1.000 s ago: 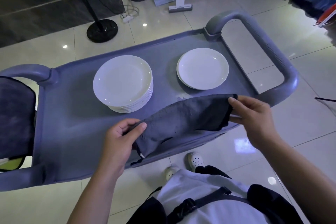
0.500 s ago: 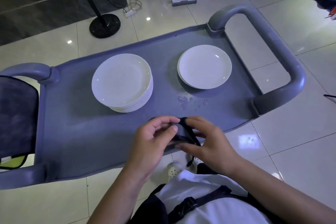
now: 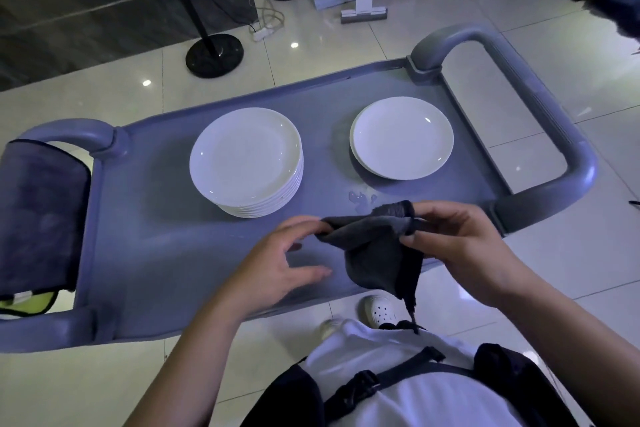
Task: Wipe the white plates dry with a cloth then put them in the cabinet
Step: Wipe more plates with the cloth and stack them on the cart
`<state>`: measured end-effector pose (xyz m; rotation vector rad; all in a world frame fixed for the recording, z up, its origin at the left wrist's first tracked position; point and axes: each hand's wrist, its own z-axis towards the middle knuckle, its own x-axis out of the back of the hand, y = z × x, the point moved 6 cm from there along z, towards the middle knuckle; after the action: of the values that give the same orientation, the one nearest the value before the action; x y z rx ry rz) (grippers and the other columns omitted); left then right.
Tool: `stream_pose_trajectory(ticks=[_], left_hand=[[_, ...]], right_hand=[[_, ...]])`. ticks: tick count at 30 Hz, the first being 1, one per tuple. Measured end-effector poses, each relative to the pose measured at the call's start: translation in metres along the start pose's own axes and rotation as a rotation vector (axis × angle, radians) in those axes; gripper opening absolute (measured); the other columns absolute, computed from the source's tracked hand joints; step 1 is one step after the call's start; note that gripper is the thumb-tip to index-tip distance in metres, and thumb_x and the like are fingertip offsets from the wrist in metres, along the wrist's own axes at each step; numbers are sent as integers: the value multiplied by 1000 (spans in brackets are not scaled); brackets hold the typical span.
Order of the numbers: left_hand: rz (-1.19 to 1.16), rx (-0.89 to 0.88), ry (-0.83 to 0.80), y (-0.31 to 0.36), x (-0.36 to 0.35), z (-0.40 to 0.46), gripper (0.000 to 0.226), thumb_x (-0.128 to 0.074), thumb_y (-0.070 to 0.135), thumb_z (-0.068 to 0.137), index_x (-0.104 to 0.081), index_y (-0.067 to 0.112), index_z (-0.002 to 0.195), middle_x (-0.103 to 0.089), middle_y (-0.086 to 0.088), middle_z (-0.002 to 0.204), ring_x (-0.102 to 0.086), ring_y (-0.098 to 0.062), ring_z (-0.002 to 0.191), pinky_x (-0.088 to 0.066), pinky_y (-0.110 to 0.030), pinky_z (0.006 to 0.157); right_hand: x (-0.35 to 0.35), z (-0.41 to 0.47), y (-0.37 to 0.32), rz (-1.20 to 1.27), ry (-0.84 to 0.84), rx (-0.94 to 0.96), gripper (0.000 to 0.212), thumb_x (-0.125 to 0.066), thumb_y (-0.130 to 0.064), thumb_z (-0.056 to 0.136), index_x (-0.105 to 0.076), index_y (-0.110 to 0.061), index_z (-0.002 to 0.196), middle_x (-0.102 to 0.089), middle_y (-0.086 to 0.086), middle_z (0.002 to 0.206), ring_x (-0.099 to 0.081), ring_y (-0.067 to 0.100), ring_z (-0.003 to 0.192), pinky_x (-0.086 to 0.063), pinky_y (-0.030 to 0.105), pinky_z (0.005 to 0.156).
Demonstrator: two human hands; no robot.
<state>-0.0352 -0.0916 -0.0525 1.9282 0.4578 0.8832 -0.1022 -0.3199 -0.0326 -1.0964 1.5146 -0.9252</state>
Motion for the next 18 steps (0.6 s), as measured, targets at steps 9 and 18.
stream_pose_trajectory(ticks=[9,18], left_hand=[[91,-404,341,93,59,-36,14,-79,34,78,-69,28,86,-72,11,88,-67,-9,84,-49,-16,83],[-102,-126,265,19,26,-7,19,-83,19,81,-66,27,79,-64,17,76,-59,-3,71,-46,-16,73]], right_hand=[[5,-20,-59,-248,-20,142,20,-61,-3,85,-76,2,97,-77,10,94,-71,18,93,-52,22,88],[9,4,8,-174,273,6,23,-62,12,88,-78,-5,89,-78,6,89,-71,15,82,-56,23,80]])
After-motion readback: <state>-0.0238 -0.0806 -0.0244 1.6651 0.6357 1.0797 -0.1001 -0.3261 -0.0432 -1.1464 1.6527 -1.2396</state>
